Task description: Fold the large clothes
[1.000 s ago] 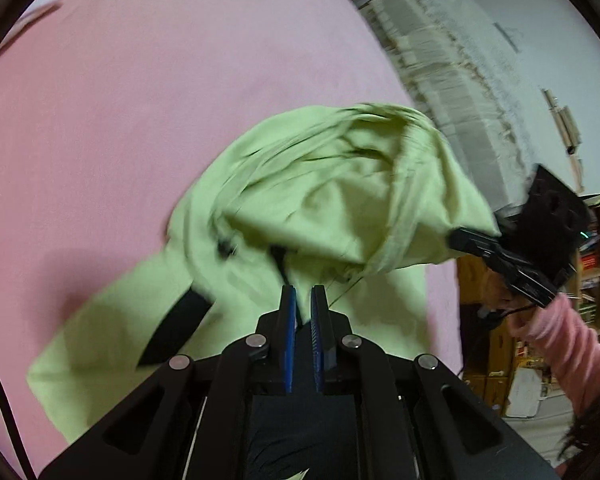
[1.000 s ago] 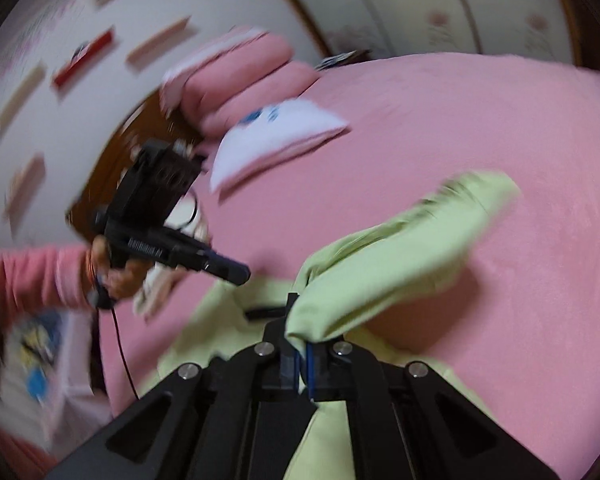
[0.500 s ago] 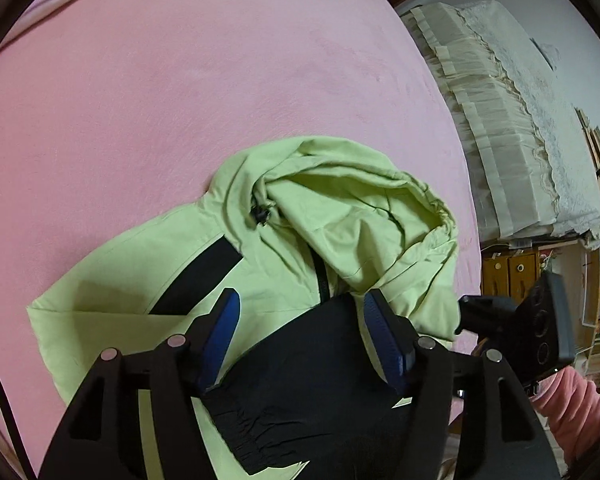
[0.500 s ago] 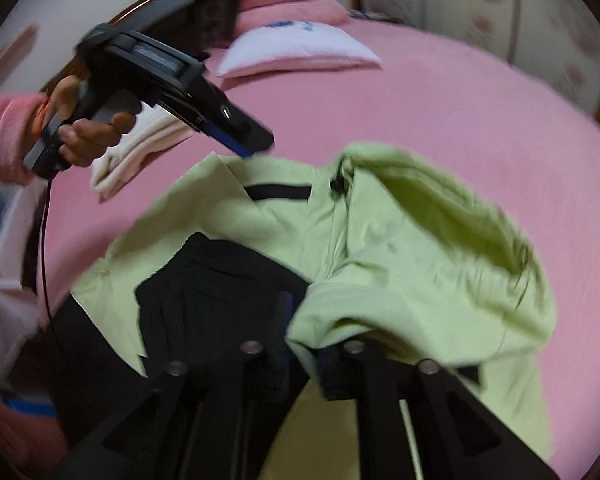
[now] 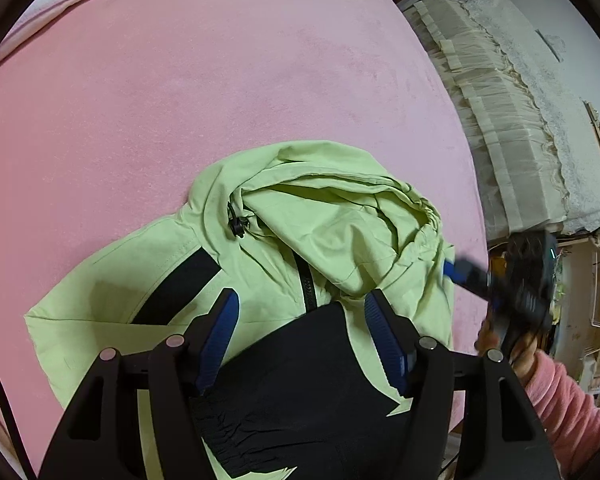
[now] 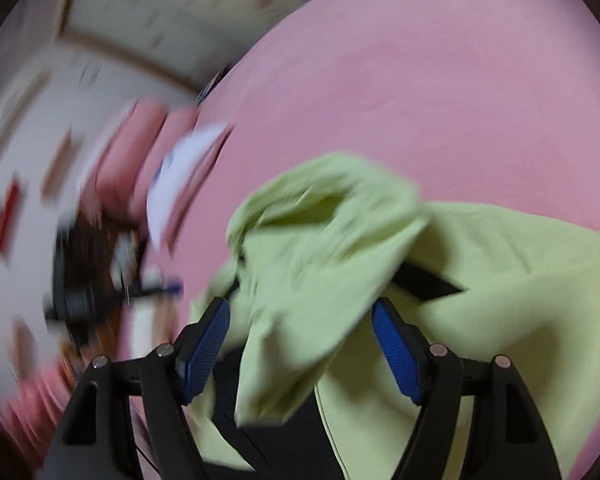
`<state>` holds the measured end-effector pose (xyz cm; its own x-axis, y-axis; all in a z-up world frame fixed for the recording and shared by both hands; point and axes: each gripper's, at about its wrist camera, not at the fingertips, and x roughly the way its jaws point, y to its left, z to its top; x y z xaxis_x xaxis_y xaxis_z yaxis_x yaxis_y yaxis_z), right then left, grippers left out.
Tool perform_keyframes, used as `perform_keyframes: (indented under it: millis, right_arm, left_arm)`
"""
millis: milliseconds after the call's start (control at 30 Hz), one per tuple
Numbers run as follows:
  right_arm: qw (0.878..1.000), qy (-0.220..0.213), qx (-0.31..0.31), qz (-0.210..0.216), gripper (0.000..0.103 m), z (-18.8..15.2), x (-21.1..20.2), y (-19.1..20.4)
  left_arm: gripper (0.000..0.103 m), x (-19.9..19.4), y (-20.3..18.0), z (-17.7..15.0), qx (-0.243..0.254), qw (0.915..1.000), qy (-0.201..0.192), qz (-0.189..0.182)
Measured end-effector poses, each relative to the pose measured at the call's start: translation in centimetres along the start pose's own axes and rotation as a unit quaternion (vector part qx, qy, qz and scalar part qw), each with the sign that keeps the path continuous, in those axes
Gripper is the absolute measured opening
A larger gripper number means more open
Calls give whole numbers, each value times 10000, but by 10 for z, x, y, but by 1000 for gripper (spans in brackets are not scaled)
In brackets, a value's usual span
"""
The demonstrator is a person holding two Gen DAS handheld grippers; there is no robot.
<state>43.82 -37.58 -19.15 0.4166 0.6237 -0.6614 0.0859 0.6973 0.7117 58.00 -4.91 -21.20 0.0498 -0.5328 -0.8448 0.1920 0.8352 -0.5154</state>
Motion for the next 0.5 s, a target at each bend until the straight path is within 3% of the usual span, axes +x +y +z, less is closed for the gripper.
perform_keyframes:
  millis: [200,233,267,367,500]
  right_arm:
    - [9881,-191,1489,327,72,35,23,-52]
    - [9846,-354,1685,315,53,37,23,-56]
    - [9825,-478,1766,344,25,39,23,-56]
    - [9850,-344,1606,526,14,50,28,-45]
    - [9944,-331,794,616,8,61,17,-6]
  left_arm:
    - [64,14,-3,0,-165,9999,45,-22]
    - [64,15,-3,0,-170,9998,70,-1]
    - [64,16,-3,-2,-148,9998,102,31]
    - [64,14,-2,-6,-157,9998,131,75]
    - [64,3,6,-14,-336,9994,32,81]
